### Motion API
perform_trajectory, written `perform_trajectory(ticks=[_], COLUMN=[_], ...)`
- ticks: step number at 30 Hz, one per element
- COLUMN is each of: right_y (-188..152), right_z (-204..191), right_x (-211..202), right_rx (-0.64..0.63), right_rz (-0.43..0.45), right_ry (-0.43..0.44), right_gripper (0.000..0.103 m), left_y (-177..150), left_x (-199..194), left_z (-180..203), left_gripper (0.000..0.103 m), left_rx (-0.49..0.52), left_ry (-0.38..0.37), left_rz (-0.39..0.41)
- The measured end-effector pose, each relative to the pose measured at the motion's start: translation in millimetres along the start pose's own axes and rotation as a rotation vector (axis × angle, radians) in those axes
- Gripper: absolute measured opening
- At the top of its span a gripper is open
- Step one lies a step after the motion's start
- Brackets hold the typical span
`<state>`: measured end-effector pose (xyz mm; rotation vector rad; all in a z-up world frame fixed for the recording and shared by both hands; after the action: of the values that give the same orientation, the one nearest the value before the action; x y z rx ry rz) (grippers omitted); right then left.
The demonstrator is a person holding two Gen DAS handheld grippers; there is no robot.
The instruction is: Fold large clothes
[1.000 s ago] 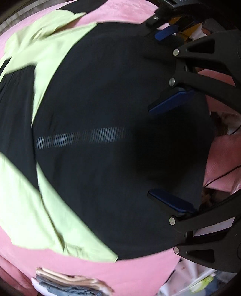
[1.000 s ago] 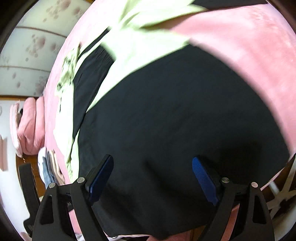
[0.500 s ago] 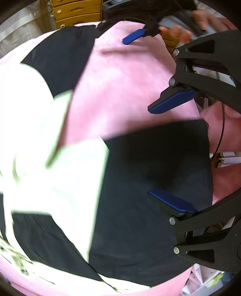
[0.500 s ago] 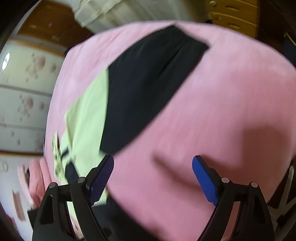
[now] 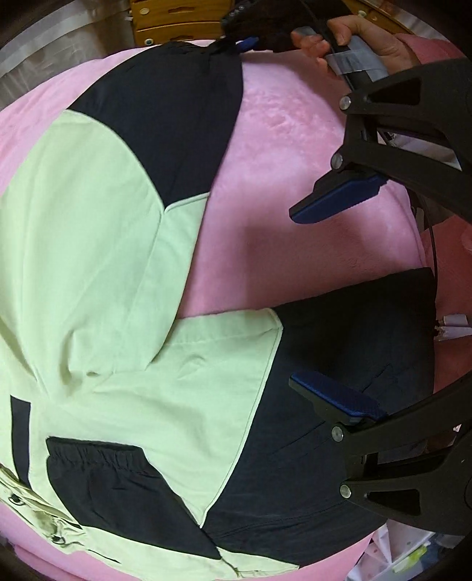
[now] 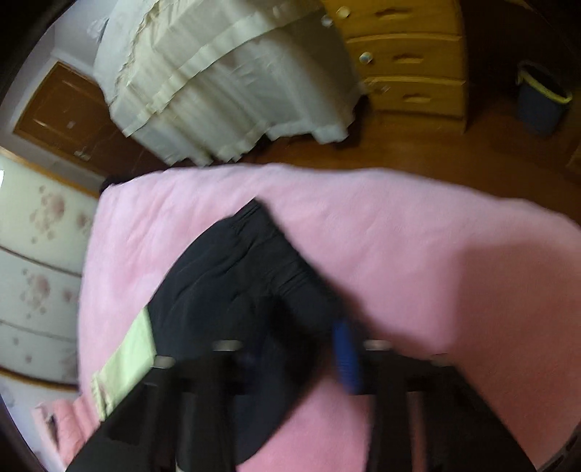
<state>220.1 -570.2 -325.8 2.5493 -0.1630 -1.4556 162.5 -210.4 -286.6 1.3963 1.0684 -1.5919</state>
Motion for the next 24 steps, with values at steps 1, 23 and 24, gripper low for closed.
perform_trajectory(ticks=[1,23,24], right_y=[5,-117,-135], right_z=[-3,-199,-215], right_x=[-2,-161,-167], right_rx=[-0.005,-0.294,-0.334], right_rz=[0.037,0.223,0.233], right_ry=[0.022,0.399,0.415], right_gripper=[0.013,0.008,0.008], left_y=[7,-72,-77], left_x=[7,-65,-70], left_z=[4,-198,-213], left_gripper=[0.081,0.081,0.081], left_rx=[-0.007,-0.222,-0.228], left_ry=[-0.001,-0.033,-0.019], left_rz=[0.002,0.322,0.339])
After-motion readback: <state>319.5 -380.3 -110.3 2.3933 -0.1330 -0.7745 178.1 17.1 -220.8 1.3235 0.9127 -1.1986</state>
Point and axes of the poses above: each gripper's, at about its wrist camera, not at the fingertips, and x roughly the way its jaws point, z to its right, y to its top, the point moved 10 cm from there along x, roughly the way its jaws point, and after that the axes turned 13 degrees about x, right-handed, at the moved point
